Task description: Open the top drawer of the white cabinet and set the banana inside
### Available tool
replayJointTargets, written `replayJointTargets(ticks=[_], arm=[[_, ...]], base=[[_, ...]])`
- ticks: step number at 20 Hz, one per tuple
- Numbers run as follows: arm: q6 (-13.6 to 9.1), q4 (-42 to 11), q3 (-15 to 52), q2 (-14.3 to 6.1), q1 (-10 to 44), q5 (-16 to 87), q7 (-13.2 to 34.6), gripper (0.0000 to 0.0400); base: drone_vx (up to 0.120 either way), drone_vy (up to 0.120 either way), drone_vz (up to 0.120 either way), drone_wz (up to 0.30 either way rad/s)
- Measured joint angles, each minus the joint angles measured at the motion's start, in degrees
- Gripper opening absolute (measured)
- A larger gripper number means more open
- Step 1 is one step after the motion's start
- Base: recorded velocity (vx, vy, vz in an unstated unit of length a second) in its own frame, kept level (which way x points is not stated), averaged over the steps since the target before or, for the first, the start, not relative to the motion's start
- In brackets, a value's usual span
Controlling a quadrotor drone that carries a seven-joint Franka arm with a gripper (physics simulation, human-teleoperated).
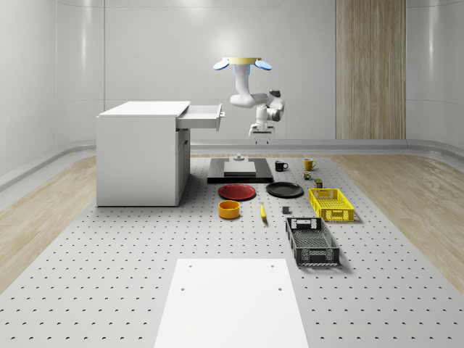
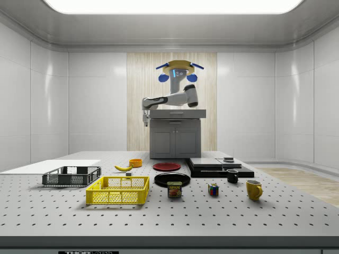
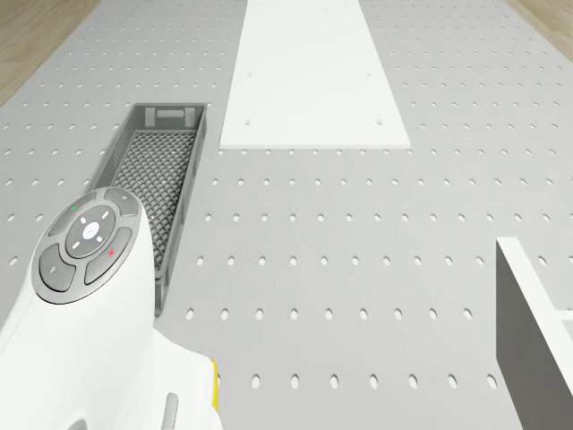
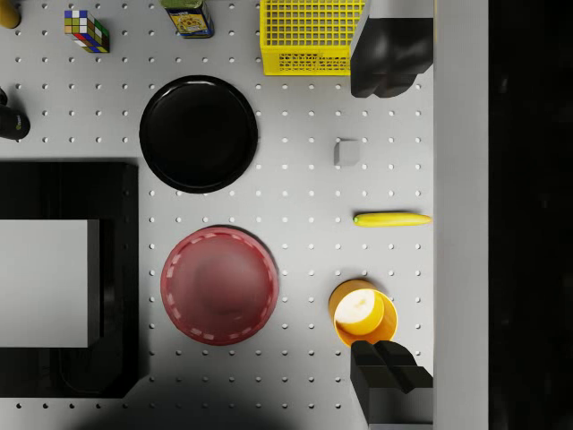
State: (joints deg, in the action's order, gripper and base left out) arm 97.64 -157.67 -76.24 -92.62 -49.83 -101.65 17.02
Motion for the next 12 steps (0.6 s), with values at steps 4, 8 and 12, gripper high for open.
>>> replayJointTargets(ticks=[4, 8, 12], arm=[[0.0, 0.0, 0.0, 0.0, 0.0, 0.0, 0.0, 0.0400], [-0.1, 0.0, 0.0, 0.1, 0.0, 0.0, 0.0, 0.0400], [-0.1, 0.0, 0.0, 0.1, 0.0, 0.0, 0.0, 0.0400]], base=[[0.120, 0.000, -0.120, 0.000], [0.120, 0.000, -0.070, 0.000], [0.120, 0.110, 0.000, 0.000]])
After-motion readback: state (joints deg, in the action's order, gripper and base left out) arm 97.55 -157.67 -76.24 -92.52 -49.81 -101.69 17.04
